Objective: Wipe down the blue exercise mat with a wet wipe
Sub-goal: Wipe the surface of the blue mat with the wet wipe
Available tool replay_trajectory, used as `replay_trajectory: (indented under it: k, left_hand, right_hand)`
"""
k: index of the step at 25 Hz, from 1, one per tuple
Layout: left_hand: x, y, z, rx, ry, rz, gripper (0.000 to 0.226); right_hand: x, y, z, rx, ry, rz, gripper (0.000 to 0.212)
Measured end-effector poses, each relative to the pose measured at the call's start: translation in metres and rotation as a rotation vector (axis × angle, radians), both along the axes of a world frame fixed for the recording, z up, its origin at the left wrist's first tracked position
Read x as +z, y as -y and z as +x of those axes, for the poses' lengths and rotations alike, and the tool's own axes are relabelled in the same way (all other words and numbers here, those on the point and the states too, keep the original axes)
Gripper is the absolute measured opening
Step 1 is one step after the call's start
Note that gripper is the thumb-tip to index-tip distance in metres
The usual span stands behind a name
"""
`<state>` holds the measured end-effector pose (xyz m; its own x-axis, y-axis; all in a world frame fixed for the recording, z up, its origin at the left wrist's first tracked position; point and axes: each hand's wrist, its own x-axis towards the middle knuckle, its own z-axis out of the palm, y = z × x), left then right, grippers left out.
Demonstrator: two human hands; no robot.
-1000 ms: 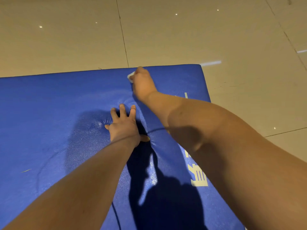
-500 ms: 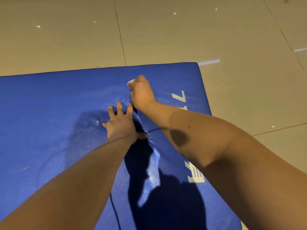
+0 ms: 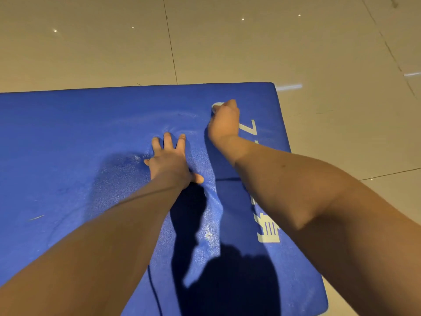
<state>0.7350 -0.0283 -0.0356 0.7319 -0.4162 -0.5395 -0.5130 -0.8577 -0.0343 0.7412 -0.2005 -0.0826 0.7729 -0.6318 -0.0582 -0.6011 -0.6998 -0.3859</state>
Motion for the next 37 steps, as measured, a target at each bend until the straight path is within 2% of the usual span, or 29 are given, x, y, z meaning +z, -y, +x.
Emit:
replay_trajectory:
  k: [1, 3, 6, 8, 11, 13, 15, 16, 17, 19, 21, 23, 25, 28, 30, 31, 33, 37]
  left_hand:
    - [0.0, -0.002, -0.001, -0.008, 0.01, 0.0, 0.136]
    - [-0.001, -0.009, -0.003, -0.03, 0.024, 0.002, 0.134]
    - [-0.002, -0.021, -0.006, -0.056, 0.009, -0.014, 0.127]
    - [-0.001, -0.029, -0.006, -0.081, 0.001, -0.038, 0.114]
    - [0.0, -0.047, -0.003, -0.118, -0.011, -0.105, 0.087]
    - [0.002, -0.062, 0.0, -0.132, -0.009, -0.157, 0.08]
    - [0.005, -0.078, 0.001, -0.117, 0.021, -0.136, 0.089]
    - [0.008, -0.085, 0.001, -0.081, 0.005, -0.093, 0.098]
    - [0.01, -0.091, -0.001, -0.028, -0.047, -0.045, 0.107]
    - [0.011, -0.098, -0.006, 0.047, -0.156, 0.014, 0.122]
    - [0.008, -0.098, -0.009, 0.053, -0.169, 0.035, 0.126]
    - [0.005, -0.094, -0.008, 0.068, -0.164, 0.034, 0.127]
    - [0.003, -0.093, -0.007, 0.072, -0.161, 0.043, 0.128]
    - [0.001, -0.093, -0.007, 0.063, -0.151, 0.053, 0.13]
    - [0.001, -0.093, -0.007, 0.062, -0.149, 0.041, 0.13]
    - [0.001, -0.093, -0.007, 0.062, -0.145, 0.035, 0.13]
    - [0.002, -0.094, -0.008, 0.062, -0.138, 0.028, 0.13]
    - [0.004, -0.095, -0.008, 0.072, -0.123, 0.018, 0.129]
  right_hand:
    - [-0.001, -0.018, 0.003, 0.065, -0.057, 0.01, 0.024]
    - [-0.003, -0.043, 0.004, 0.141, -0.01, 0.05, 0.026]
    - [0.01, -0.046, -0.004, 0.292, 0.02, 0.084, 0.048]
    - [0.015, -0.025, -0.014, 0.228, 0.013, 0.115, 0.05]
    - [0.022, 0.011, -0.041, 0.009, -0.047, 0.042, 0.033]
    - [0.025, 0.01, -0.052, -0.113, -0.123, 0.022, 0.029]
    - [0.031, -0.011, -0.046, -0.177, -0.064, 0.148, 0.022]
    - [0.034, -0.025, -0.041, -0.166, -0.072, 0.114, 0.018]
    - [0.031, -0.038, -0.035, -0.163, 0.0, 0.16, 0.016]
    - [0.026, -0.065, -0.028, 0.092, -0.009, 0.121, 0.02]
    - [0.031, -0.098, -0.029, 0.289, -0.033, 0.136, 0.03]
    - [0.03, -0.103, -0.034, 0.338, -0.019, 0.122, 0.031]
    - [0.023, -0.075, -0.042, 0.299, -0.061, 0.036, 0.019]
    - [0.008, -0.02, -0.066, 0.115, -0.11, -0.132, 0.027]
    - [0.005, -0.016, -0.069, -0.03, -0.088, -0.111, 0.025]
    - [0.013, -0.03, -0.066, -0.114, -0.047, 0.024, 0.021]
    - [0.024, -0.062, -0.059, -0.123, -0.047, 0.094, 0.015]
    - [0.025, -0.135, -0.057, 0.319, -0.041, 0.104, 0.028]
